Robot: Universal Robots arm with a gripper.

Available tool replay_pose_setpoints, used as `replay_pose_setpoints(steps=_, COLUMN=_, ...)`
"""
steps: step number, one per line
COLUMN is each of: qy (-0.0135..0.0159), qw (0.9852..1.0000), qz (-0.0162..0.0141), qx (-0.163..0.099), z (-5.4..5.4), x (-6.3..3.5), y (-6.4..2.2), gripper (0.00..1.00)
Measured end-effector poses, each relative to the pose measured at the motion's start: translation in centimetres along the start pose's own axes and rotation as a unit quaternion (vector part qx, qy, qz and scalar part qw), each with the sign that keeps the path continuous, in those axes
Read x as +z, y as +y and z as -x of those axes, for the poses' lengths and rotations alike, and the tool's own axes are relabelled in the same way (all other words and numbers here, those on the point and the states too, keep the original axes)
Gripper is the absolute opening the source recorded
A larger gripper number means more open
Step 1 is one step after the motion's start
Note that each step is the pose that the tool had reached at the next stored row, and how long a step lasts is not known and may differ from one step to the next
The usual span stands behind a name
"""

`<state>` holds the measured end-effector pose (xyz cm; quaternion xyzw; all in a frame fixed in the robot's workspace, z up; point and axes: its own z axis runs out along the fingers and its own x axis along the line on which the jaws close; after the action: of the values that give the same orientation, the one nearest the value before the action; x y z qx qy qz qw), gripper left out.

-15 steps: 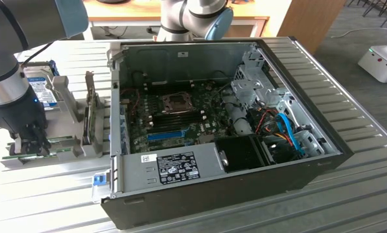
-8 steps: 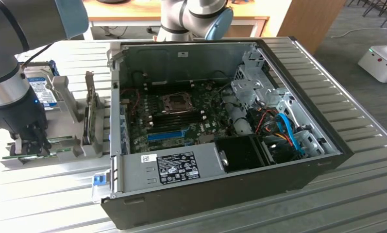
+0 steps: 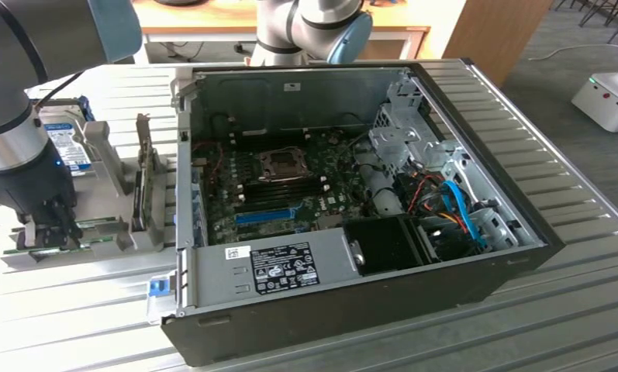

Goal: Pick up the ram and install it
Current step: 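Pick up the ram and move it above insertion slot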

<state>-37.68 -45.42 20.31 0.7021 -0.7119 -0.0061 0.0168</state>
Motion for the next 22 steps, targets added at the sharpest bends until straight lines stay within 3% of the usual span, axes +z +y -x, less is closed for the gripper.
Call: replay_pose_setpoints(steps=22, qy=-0.0001, qw=1.0000, qz=-0.0001, qx=0.000, z=0.01, x=0.12, y=-0.43, gripper=0.24)
